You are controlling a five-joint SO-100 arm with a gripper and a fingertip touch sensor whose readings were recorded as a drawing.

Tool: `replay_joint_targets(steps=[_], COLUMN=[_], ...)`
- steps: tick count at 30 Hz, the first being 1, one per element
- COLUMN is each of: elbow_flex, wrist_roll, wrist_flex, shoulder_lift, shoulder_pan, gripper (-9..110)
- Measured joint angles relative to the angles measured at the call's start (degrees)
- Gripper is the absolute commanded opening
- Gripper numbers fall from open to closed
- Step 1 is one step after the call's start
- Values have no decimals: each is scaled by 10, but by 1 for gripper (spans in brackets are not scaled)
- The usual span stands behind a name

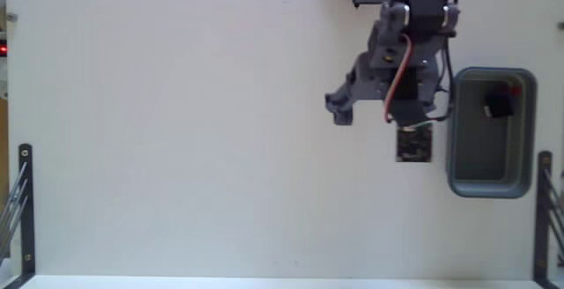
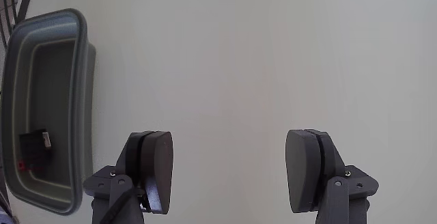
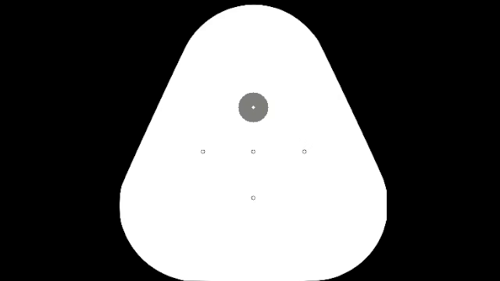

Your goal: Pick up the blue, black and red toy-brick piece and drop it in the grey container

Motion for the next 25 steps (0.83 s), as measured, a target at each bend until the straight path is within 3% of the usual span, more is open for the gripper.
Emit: replay_joint_targets(steps=[25], elbow_flex=[19], wrist_roll=[-1], wrist_flex=[0], shoulder_lift=[27], shoulder_pan=[13], gripper=[110])
